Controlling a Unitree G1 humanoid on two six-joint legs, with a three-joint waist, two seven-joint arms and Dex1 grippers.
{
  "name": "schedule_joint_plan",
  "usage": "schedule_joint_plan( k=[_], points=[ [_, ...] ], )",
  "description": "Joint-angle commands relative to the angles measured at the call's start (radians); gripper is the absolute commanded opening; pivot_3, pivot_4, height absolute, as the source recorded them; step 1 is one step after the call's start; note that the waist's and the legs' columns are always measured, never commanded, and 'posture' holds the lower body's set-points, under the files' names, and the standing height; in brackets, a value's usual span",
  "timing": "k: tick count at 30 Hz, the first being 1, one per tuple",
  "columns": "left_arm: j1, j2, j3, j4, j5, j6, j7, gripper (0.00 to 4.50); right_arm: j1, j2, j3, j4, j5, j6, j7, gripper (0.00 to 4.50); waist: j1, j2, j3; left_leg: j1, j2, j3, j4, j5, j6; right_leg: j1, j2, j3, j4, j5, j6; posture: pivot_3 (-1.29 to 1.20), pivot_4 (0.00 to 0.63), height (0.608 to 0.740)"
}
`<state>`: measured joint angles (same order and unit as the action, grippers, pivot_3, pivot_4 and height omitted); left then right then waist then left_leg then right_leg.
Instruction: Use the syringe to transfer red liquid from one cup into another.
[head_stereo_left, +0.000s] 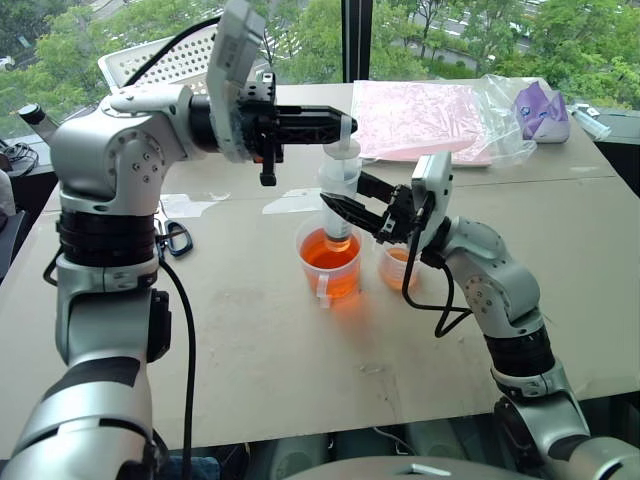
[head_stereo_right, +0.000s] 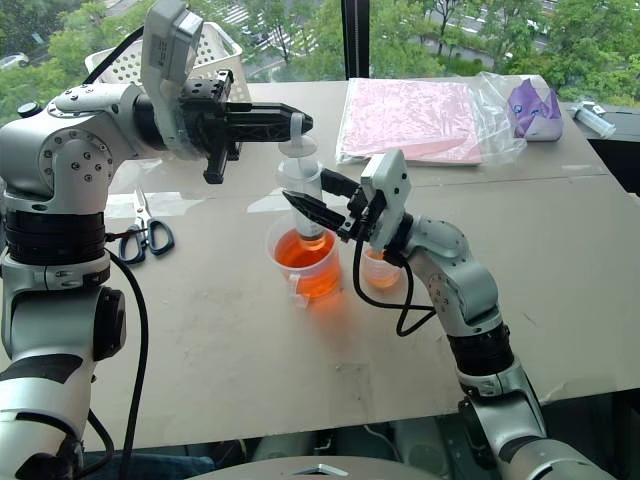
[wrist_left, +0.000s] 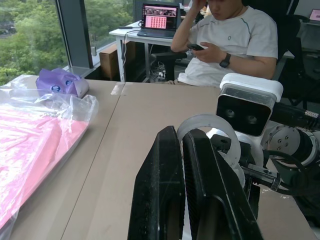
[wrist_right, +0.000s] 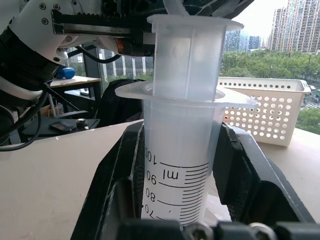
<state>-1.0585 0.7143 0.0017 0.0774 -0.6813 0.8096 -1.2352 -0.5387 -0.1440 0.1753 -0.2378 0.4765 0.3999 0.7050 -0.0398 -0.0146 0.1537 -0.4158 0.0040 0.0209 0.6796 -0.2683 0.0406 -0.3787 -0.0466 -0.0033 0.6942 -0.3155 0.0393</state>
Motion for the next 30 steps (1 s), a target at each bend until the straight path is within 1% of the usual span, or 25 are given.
schedule_joint_plan(
  k=[1, 4, 6, 7, 9, 17, 23, 25, 30],
  points=[
    [-0.039, 0.022, 0.068, -0.032, -0.040, 0.009, 0.001, 0.05, -0.009, 0.005, 0.054, -0.029, 0.003, 0.013, 0.029, 1.48, 0.000, 0.000, 0.000, 0.000, 0.000, 0.000, 0.000, 0.000, 0.000, 0.000, 0.000, 0.000, 0.000, 0.000, 0.000, 0.00, 0.150, 0.740],
    [-0.018, 0.045, 0.058, -0.046, -0.036, 0.005, -0.026, 0.99, -0.013, 0.002, 0.047, -0.032, 0.005, 0.015, 0.028, 1.48, -0.002, 0.000, 0.000, 0.000, 0.000, 0.000, 0.000, 0.000, 0.000, 0.000, 0.000, 0.000, 0.000, 0.000, 0.000, 0.00, 0.150, 0.740],
    [-0.007, 0.046, 0.044, -0.037, 0.016, -0.047, 0.005, 1.81, -0.018, 0.001, 0.041, -0.033, 0.007, 0.016, 0.026, 1.48, -0.001, 0.000, 0.000, 0.000, 0.000, 0.000, 0.000, 0.000, 0.000, 0.000, 0.000, 0.000, 0.000, 0.000, 0.000, 0.00, 0.150, 0.740],
    [-0.003, 0.047, 0.036, -0.027, 0.040, -0.068, 0.016, 2.39, -0.020, 0.001, 0.039, -0.034, 0.008, 0.015, 0.026, 1.48, -0.001, 0.000, 0.000, 0.000, 0.000, 0.000, 0.000, 0.000, 0.000, 0.000, 0.000, 0.000, 0.000, 0.000, 0.000, 0.00, 0.150, 0.740],
    [0.018, 0.065, 0.032, -0.033, 0.050, -0.089, -0.015, 3.13, -0.025, 0.000, 0.033, -0.035, 0.010, 0.015, 0.023, 1.48, 0.000, 0.000, 0.000, 0.000, 0.000, 0.000, 0.000, 0.000, 0.000, 0.000, 0.000, 0.000, 0.000, 0.000, 0.000, 0.00, 0.150, 0.740],
    [0.044, 0.114, 0.054, -0.025, 0.057, -0.112, -0.043, 3.13, -0.048, -0.014, -0.011, -0.054, 0.034, 0.032, 0.005, 1.48, 0.000, 0.000, 0.000, 0.000, 0.000, 0.000, 0.000, 0.000, 0.000, 0.000, 0.000, 0.000, 0.000, 0.000, 0.000, 0.00, 0.150, 0.740],
    [0.068, 0.156, 0.074, -0.039, 0.030, -0.091, -0.086, 3.13, -0.080, -0.019, -0.051, -0.066, 0.057, 0.042, -0.014, 1.48, -0.001, 0.000, 0.000, 0.000, 0.000, 0.000, 0.000, 0.000, 0.000, 0.000, 0.000, 0.000, 0.000, 0.000, 0.000, 0.00, 0.150, 0.740],
    [0.064, 0.153, 0.084, -0.031, 0.026, -0.091, -0.080, 3.13, -0.089, -0.025, -0.065, -0.080, 0.073, 0.055, -0.020, 1.48, -0.001, 0.000, 0.000, 0.000, 0.000, 0.000, 0.000, 0.000, 0.000, 0.000, 0.000, 0.000, 0.000, 0.000, 0.000, 0.00, 0.150, 0.740],
    [0.024, 0.121, 0.132, -0.014, -0.023, -0.056, -0.040, 3.13, -0.128, -0.036, -0.136, -0.138, 0.173, 0.129, -0.062, 1.48, 0.003, 0.000, 0.000, 0.000, 0.000, -0.001, 0.000, 0.000, 0.000, 0.000, 0.000, -0.001, 0.000, 0.000, 0.000, 0.00, 0.150, 0.740]
  ],
)
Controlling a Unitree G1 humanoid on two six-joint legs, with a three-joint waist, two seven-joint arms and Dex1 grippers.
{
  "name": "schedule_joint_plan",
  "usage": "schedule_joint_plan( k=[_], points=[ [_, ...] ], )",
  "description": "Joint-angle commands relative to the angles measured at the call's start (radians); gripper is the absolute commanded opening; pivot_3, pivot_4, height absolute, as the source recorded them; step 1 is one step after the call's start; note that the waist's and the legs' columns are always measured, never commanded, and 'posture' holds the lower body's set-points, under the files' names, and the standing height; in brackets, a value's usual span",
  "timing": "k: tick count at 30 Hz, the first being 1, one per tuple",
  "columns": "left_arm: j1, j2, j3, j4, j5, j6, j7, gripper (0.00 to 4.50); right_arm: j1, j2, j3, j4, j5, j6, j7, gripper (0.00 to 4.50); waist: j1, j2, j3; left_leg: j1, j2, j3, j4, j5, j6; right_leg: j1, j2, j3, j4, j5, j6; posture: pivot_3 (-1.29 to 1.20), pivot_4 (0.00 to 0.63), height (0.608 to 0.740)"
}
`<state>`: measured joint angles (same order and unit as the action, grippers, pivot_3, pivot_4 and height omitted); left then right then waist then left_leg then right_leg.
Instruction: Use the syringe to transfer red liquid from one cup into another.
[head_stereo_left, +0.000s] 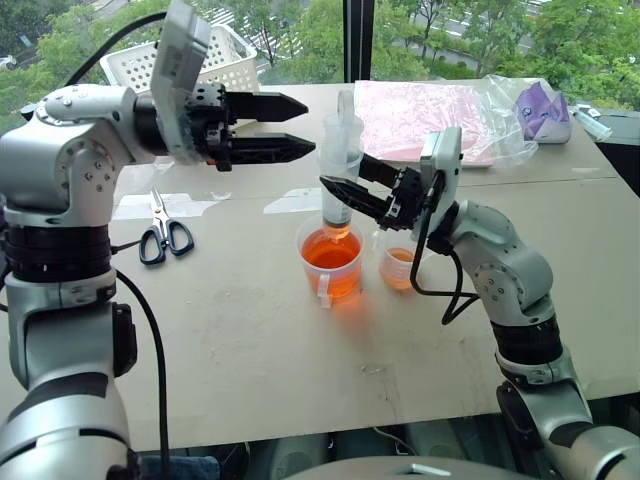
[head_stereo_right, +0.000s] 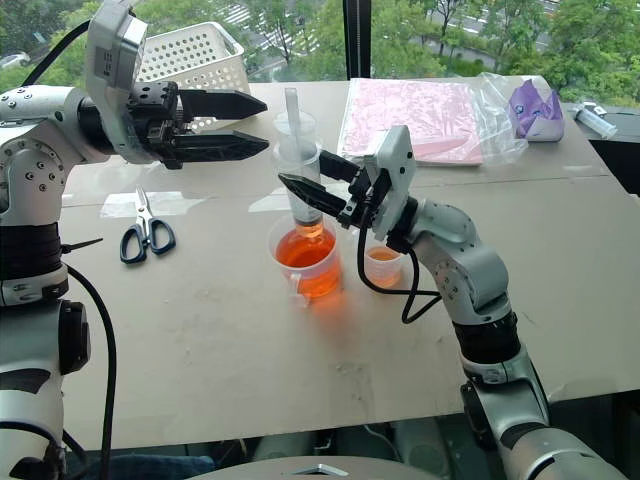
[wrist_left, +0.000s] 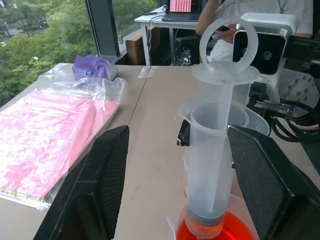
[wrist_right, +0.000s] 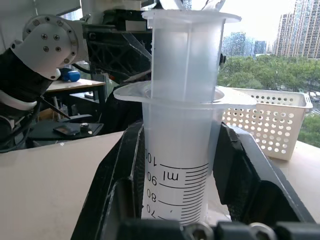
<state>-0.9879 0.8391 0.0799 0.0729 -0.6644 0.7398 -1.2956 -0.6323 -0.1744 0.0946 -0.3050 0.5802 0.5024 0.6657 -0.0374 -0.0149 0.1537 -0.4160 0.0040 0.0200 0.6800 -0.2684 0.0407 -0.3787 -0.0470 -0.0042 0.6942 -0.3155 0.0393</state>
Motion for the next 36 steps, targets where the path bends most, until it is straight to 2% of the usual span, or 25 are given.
schedule_joint_plan(
  k=[1, 8, 18, 27, 36],
  points=[
    [-0.051, -0.009, 0.059, -0.008, -0.049, 0.019, 0.025, 3.13, -0.039, -0.010, -0.065, -0.079, 0.086, 0.039, -0.028, 1.48, 0.000, 0.000, 0.000, 0.000, 0.000, 0.000, 0.000, 0.000, 0.000, 0.000, 0.000, 0.000, 0.000, 0.000, 0.000, 0.00, 0.150, 0.740],
    [-0.072, -0.043, 0.072, 0.008, -0.075, 0.023, 0.049, 3.13, -0.029, -0.046, -0.096, -0.114, 0.150, 0.097, -0.055, 1.48, -0.001, 0.000, 0.000, 0.000, 0.000, 0.000, 0.000, 0.000, 0.000, 0.000, 0.000, 0.000, 0.000, 0.000, 0.000, 0.00, 0.150, 0.740],
    [-0.127, -0.114, 0.063, 0.049, -0.101, 0.022, 0.054, 3.13, 0.006, -0.069, -0.094, -0.132, 0.159, 0.100, -0.071, 1.48, -0.001, 0.000, 0.000, 0.000, 0.000, 0.000, 0.000, 0.000, 0.000, 0.000, 0.000, 0.000, 0.000, 0.000, 0.000, 0.00, 0.150, 0.740],
    [-0.244, -0.290, 0.009, 0.142, -0.067, -0.046, 0.056, 3.13, -0.003, -0.158, -0.213, -0.210, 0.288, 0.160, -0.124, 1.48, 0.009, -0.001, 0.000, -0.001, 0.000, 0.000, 0.001, 0.000, 0.000, 0.001, 0.000, 0.000, 0.000, 0.000, 0.000, 0.00, 0.150, 0.740],
    [-0.272, -0.400, -0.070, 0.217, 0.022, -0.133, 0.039, 3.13, 0.109, -0.306, -0.278, -0.197, 0.236, 0.126, -0.110, 1.48, 0.007, -0.001, 0.000, -0.001, 0.000, 0.001, 0.001, 0.000, 0.000, 0.001, 0.000, 0.001, -0.001, 0.000, 0.000, 0.00, 0.150, 0.740]
  ],
)
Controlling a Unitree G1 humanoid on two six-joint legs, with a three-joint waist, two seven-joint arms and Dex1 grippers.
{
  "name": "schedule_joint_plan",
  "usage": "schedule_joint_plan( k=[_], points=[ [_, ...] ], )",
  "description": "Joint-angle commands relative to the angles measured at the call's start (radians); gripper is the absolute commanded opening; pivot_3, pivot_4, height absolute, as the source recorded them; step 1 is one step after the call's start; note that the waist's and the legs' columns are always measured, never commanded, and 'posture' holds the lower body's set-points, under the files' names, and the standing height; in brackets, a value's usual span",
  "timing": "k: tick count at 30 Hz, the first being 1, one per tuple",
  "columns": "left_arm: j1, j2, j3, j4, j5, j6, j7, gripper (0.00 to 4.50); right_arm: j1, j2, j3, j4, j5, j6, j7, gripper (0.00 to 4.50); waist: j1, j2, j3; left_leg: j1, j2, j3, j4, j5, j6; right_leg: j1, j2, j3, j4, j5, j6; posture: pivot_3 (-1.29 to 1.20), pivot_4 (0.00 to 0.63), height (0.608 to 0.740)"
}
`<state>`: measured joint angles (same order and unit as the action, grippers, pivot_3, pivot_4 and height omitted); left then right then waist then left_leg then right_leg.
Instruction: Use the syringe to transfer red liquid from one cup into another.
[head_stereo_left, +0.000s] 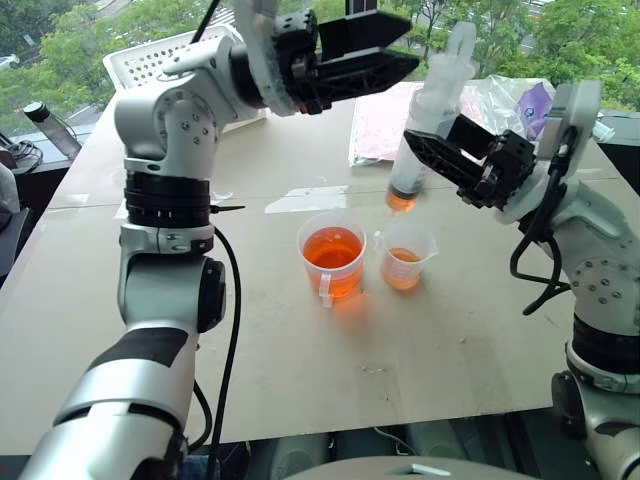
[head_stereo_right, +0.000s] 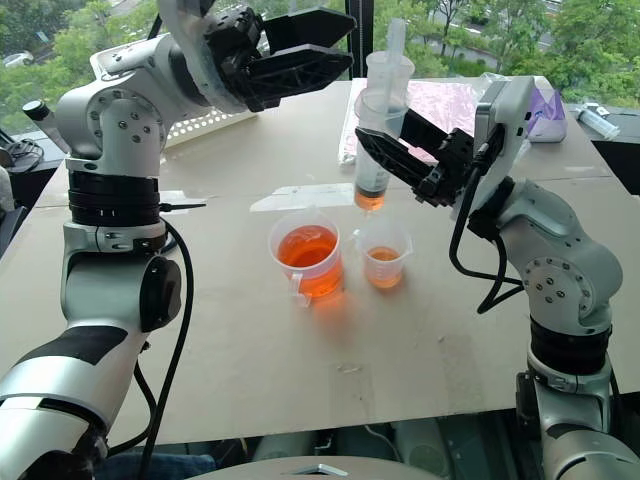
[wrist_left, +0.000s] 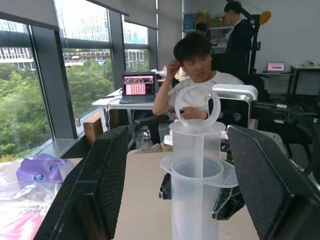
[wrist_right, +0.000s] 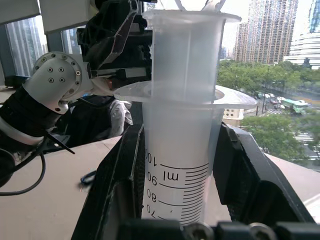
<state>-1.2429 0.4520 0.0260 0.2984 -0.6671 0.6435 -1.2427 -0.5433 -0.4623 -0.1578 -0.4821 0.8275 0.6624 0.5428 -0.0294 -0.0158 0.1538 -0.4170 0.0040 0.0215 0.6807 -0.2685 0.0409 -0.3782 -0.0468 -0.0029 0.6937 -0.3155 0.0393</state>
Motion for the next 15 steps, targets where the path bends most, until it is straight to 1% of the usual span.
schedule_joint_plan(
  k=[1, 6, 11, 15],
  points=[
    [-0.012, -0.018, -0.025, -0.009, 0.034, -0.044, -0.021, 3.13, 0.027, -0.021, -0.026, -0.019, -0.013, -0.039, 0.012, 1.48, -0.003, 0.000, 0.000, 0.000, 0.000, 0.000, 0.000, 0.000, 0.000, 0.000, 0.000, 0.000, 0.000, 0.000, 0.000, 0.00, 0.150, 0.740],
    [-0.010, -0.046, -0.053, 0.019, 0.080, -0.081, -0.031, 3.13, 0.048, -0.026, -0.011, -0.021, -0.028, -0.052, 0.020, 1.48, -0.004, 0.000, 0.000, 0.000, 0.000, 0.001, 0.000, 0.000, 0.000, 0.000, 0.000, 0.001, 0.000, 0.000, 0.000, 0.00, 0.150, 0.740],
    [-0.009, -0.054, -0.068, 0.035, 0.120, -0.117, -0.046, 3.13, 0.061, -0.028, -0.004, -0.025, -0.033, -0.057, 0.027, 1.48, -0.002, 0.000, 0.000, 0.000, 0.000, 0.001, 0.000, 0.000, 0.000, 0.000, 0.000, 0.001, -0.001, 0.000, 0.000, 0.00, 0.150, 0.740],
    [-0.023, -0.072, -0.056, 0.067, 0.136, -0.130, -0.026, 3.13, 0.073, -0.031, -0.001, -0.035, -0.031, -0.057, 0.030, 1.48, 0.001, 0.000, 0.000, 0.000, 0.000, 0.001, 0.000, 0.000, 0.000, 0.000, 0.000, 0.001, -0.001, 0.000, 0.000, 0.00, 0.150, 0.740]
  ],
)
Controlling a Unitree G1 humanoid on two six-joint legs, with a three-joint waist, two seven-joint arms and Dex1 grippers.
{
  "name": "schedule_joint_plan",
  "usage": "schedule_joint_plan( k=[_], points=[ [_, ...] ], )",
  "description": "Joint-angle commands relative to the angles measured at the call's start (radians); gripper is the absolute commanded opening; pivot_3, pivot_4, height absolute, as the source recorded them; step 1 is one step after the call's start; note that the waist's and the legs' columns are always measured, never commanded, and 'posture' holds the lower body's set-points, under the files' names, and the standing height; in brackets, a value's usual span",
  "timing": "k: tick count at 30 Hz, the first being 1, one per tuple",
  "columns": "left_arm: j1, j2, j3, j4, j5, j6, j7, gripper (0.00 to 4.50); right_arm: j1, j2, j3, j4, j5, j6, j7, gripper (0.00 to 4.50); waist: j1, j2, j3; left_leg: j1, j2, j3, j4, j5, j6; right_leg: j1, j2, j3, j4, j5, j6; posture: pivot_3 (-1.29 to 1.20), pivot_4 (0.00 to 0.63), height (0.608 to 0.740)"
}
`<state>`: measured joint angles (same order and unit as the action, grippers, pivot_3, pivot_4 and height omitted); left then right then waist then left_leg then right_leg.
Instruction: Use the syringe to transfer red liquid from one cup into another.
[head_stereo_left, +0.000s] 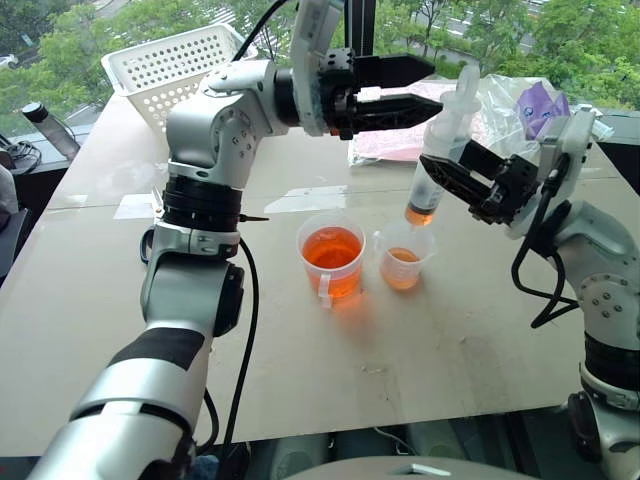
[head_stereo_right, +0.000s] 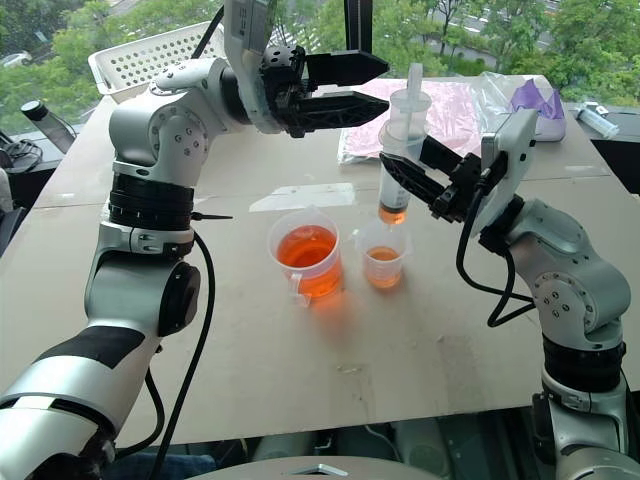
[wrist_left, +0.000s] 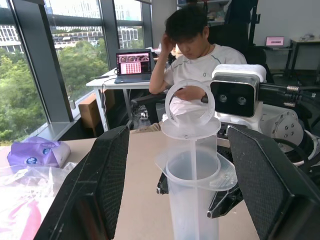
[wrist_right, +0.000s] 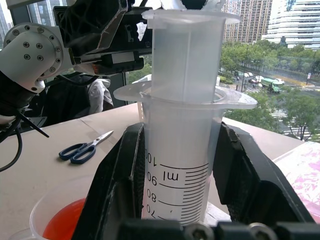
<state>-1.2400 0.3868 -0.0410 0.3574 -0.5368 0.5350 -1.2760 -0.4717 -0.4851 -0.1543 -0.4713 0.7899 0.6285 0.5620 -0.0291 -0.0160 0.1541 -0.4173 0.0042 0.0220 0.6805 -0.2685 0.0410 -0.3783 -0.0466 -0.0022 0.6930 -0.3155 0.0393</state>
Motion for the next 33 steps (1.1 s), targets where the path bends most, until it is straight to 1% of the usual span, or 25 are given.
schedule_joint_plan(
  k=[1, 6, 7, 9, 12, 16, 22, 29, 33],
  points=[
    [-0.030, -0.010, 0.016, 0.014, 0.003, -0.018, 0.004, 3.13, 0.004, -0.009, -0.002, -0.048, 0.004, -0.024, 0.011, 1.48, 0.002, 0.000, 0.000, 0.000, 0.000, 0.000, 0.000, 0.000, 0.000, 0.000, 0.000, 0.000, 0.000, 0.000, 0.000, 0.00, 0.150, 0.740],
    [-0.061, -0.022, 0.061, 0.037, -0.045, 0.023, 0.003, 3.13, 0.010, -0.006, 0.005, -0.053, 0.000, -0.027, 0.006, 1.48, 0.008, 0.000, 0.000, 0.000, 0.000, 0.000, 0.000, 0.000, 0.000, 0.000, 0.000, 0.000, 0.000, 0.000, 0.000, 0.00, 0.150, 0.740],
    [-0.065, -0.022, 0.067, 0.040, -0.050, 0.027, 0.000, 2.62, 0.010, -0.006, 0.006, -0.052, 0.000, -0.028, 0.004, 1.48, 0.008, 0.000, 0.000, 0.000, 0.000, 0.000, 0.000, 0.000, 0.000, 0.000, 0.000, 0.000, 0.000, 0.000, 0.000, 0.00, 0.150, 0.740],
    [-0.065, -0.017, 0.072, 0.025, -0.073, 0.056, -0.027, 2.38, 0.010, -0.006, 0.008, -0.051, -0.002, -0.029, 0.000, 1.48, 0.012, 0.000, 0.000, 0.000, 0.000, 0.000, 0.000, 0.000, 0.000, 0.000, 0.000, 0.000, 0.000, 0.000, 0.000, 0.00, 0.150, 0.740],
    [-0.056, 0.000, 0.072, -0.011, -0.110, 0.109, -0.074, 2.38, 0.009, -0.006, 0.008, -0.046, -0.008, -0.033, -0.002, 1.48, 0.014, 0.000, 0.000, 0.000, 0.000, 0.000, 0.000, 0.000, 0.000, 0.000, 0.000, 0.000, 0.000, 0.000, 0.000, 0.00, 0.150, 0.740],
    [-0.047, 0.015, 0.053, -0.019, -0.098, 0.118, -0.094, 2.38, 0.007, -0.003, 0.011, -0.042, -0.016, -0.036, -0.002, 1.48, 0.014, 0.000, 0.000, 0.000, 0.000, 0.000, 0.000, 0.000, 0.000, 0.000, 0.000, 0.000, 0.000, 0.000, 0.000, 0.00, 0.150, 0.740],
    [-0.056, -0.008, 0.041, 0.009, -0.053, 0.082, -0.050, 2.38, 0.007, 0.009, 0.020, -0.051, -0.014, -0.034, -0.005, 1.48, 0.015, 0.000, 0.000, 0.000, 0.000, 0.000, 0.000, 0.000, 0.000, 0.000, 0.000, 0.000, 0.000, 0.000, 0.000, 0.00, 0.150, 0.740],
    [-0.065, -0.022, 0.028, 0.037, -0.024, 0.056, -0.064, 2.38, 0.005, 0.019, 0.025, -0.057, -0.013, -0.034, -0.005, 1.48, 0.015, 0.000, 0.000, 0.000, 0.000, 0.000, 0.000, 0.000, 0.000, 0.000, 0.000, 0.000, 0.000, 0.000, 0.000, 0.00, 0.150, 0.740],
    [-0.062, -0.032, 0.000, 0.056, 0.021, 0.009, -0.072, 2.38, 0.012, 0.011, 0.031, -0.062, -0.023, -0.037, 0.007, 1.48, 0.015, 0.000, 0.000, 0.000, 0.000, 0.000, 0.000, 0.000, 0.000, 0.000, 0.000, 0.000, 0.000, 0.000, 0.000, 0.00, 0.150, 0.740]
  ],
)
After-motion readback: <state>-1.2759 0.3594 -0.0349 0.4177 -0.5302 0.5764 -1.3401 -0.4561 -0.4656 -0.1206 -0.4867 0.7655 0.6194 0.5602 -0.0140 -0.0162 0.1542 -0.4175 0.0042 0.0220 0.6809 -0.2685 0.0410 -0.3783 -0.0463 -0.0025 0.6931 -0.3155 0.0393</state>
